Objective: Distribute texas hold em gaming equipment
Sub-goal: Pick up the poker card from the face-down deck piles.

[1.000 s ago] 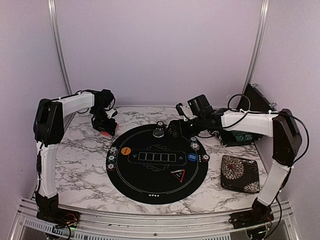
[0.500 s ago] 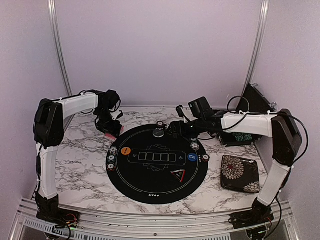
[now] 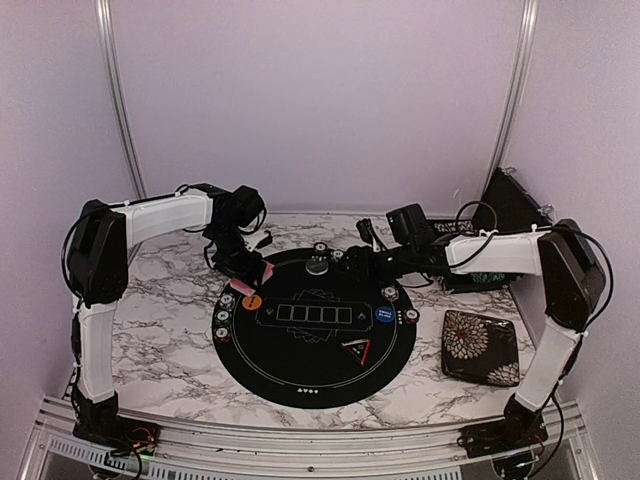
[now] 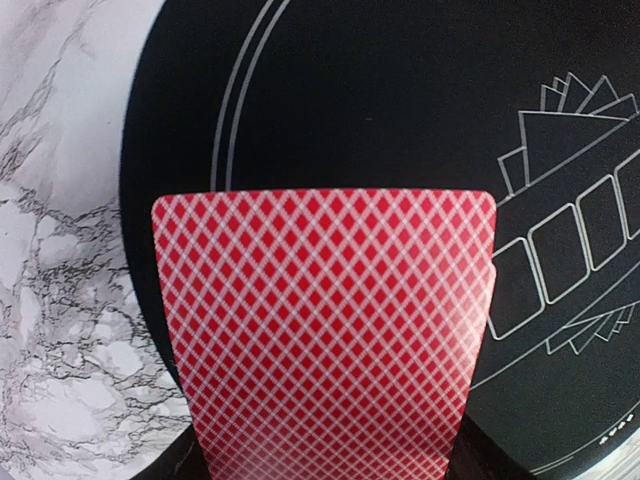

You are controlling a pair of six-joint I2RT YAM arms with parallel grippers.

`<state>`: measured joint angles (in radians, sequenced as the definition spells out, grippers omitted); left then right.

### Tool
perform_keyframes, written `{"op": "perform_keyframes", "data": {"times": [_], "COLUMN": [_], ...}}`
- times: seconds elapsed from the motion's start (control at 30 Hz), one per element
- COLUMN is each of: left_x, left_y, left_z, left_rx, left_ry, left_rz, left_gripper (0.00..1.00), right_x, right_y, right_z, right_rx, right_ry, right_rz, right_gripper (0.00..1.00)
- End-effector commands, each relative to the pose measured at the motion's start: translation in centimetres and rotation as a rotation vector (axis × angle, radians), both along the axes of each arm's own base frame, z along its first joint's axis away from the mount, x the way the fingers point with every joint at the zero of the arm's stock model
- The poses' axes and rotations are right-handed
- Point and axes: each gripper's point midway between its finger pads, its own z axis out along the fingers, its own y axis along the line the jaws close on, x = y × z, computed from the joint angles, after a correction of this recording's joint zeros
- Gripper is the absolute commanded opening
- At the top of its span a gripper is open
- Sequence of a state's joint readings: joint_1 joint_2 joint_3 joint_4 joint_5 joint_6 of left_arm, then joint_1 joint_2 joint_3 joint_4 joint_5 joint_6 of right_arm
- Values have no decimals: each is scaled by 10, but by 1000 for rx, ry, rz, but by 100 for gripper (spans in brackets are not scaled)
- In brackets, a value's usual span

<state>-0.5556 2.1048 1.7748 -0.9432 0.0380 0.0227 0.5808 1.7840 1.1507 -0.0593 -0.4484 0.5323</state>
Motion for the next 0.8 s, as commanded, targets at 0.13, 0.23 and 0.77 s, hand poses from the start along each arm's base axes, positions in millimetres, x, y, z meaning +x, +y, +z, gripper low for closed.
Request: {"op": "perform_keyframes", "data": {"times": [0.13, 0.23, 0.77], "left_x": [-35, -46, -83], "left_y": [-32, -41, -70], "left_z": [31, 34, 44], "left_rx": [-74, -74, -71], "left_ry": [-5, -2, 3], "left_rz": [-88, -119, -234], "left_gripper": [46, 46, 46], "right_x": [-1, -4, -17], "right_y": [13, 19, 36], "right_z": [15, 13, 1], "right_rx": [168, 211, 345], "right_ry": [36, 63, 176], "right_rz": [57, 78, 130], "right_gripper": [82, 80, 75]}}
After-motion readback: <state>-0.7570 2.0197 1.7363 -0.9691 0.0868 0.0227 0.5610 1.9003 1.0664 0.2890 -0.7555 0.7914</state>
